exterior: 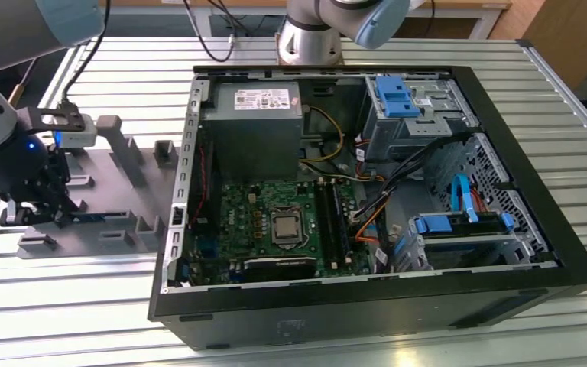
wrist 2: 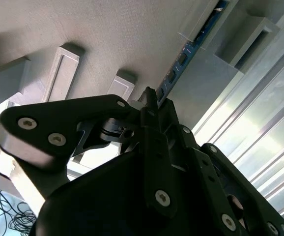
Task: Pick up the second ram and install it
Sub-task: 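Pick up the second ram and move it above second insertion slot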
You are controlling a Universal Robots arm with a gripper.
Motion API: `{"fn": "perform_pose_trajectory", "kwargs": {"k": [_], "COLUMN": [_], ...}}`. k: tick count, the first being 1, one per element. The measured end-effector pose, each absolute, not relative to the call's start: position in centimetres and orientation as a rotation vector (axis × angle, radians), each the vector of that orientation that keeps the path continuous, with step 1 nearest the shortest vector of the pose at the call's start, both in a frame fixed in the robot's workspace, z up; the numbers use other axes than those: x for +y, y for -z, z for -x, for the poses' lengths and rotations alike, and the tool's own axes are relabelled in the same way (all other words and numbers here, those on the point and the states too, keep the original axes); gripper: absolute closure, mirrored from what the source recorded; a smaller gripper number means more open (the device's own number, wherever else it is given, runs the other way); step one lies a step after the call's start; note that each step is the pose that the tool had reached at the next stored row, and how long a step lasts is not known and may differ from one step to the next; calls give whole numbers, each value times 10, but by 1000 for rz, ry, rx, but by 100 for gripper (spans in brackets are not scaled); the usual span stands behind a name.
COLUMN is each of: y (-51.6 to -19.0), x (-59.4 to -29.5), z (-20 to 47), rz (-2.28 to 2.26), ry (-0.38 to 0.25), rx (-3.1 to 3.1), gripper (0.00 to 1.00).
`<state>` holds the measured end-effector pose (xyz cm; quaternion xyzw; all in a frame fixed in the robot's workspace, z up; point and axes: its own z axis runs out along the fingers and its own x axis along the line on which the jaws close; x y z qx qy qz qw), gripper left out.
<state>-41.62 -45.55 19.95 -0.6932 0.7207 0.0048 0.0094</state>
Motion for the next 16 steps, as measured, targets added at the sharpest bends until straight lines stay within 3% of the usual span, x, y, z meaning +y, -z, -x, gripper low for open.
{"fn": "perform_pose_trajectory", "kwargs": {"k": [10,12,13,16], "y": [-198,-197,-197,-197], "x": [-456,-456,-456,-456], "z": [416,416,416,416], "rz": [2165,2165,2165,2165], "ry": [-14,-14,-14,-13], "rx": [2251,2250,2251,2251], "gripper": [77,76,69,69]}}
